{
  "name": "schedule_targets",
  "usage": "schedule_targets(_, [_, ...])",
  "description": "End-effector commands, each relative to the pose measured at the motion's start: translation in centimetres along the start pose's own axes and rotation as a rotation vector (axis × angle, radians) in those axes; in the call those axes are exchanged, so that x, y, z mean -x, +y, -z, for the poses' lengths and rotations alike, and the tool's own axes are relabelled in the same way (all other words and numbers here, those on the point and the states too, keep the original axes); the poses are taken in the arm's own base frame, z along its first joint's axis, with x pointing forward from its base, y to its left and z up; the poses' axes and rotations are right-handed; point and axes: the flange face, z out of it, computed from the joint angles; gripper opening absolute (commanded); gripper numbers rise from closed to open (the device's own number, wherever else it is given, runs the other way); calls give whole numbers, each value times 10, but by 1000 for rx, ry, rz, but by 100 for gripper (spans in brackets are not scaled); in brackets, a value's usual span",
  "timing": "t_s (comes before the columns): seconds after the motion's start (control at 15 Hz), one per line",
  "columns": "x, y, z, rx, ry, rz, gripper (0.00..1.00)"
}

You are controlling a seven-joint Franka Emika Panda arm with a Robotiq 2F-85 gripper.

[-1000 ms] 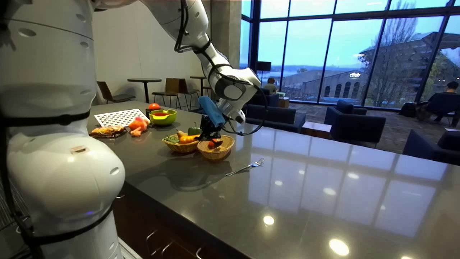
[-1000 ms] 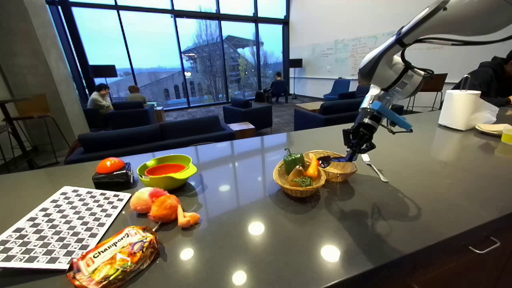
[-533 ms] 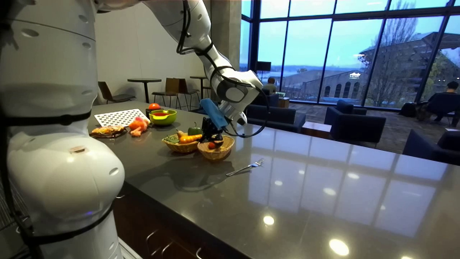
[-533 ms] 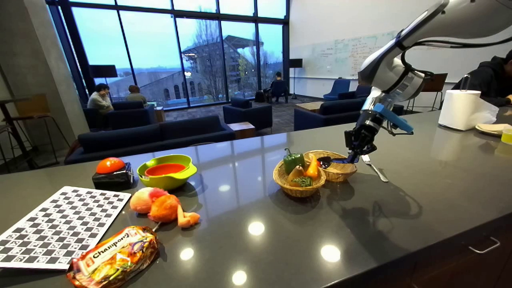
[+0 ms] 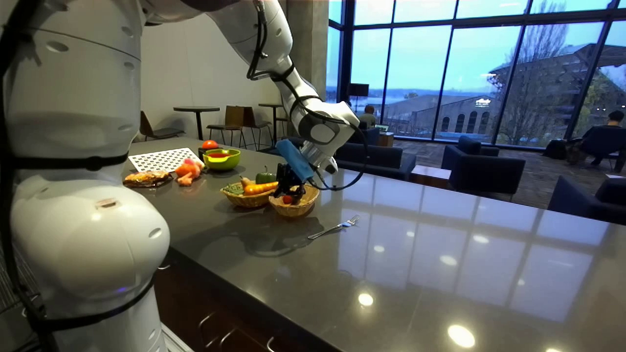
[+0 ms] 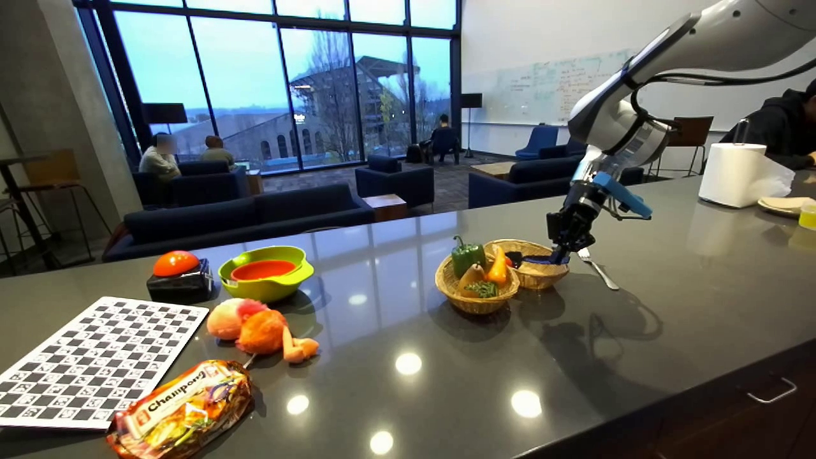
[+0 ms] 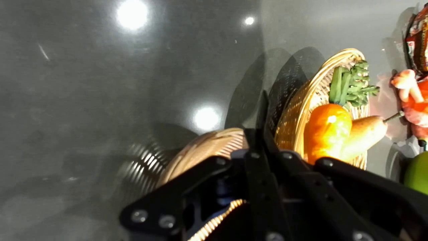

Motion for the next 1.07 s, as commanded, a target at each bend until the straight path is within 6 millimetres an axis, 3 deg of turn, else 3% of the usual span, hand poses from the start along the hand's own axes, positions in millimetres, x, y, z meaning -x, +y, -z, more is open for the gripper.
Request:
schedule_targets(0.0, [-9, -6, 5, 0, -28, 57, 1])
schedule_targets(0.4, [-17, -9, 10, -123, -120, 136, 1])
schedule_targets(1.0, [-26, 3, 18, -305, -195, 163, 1])
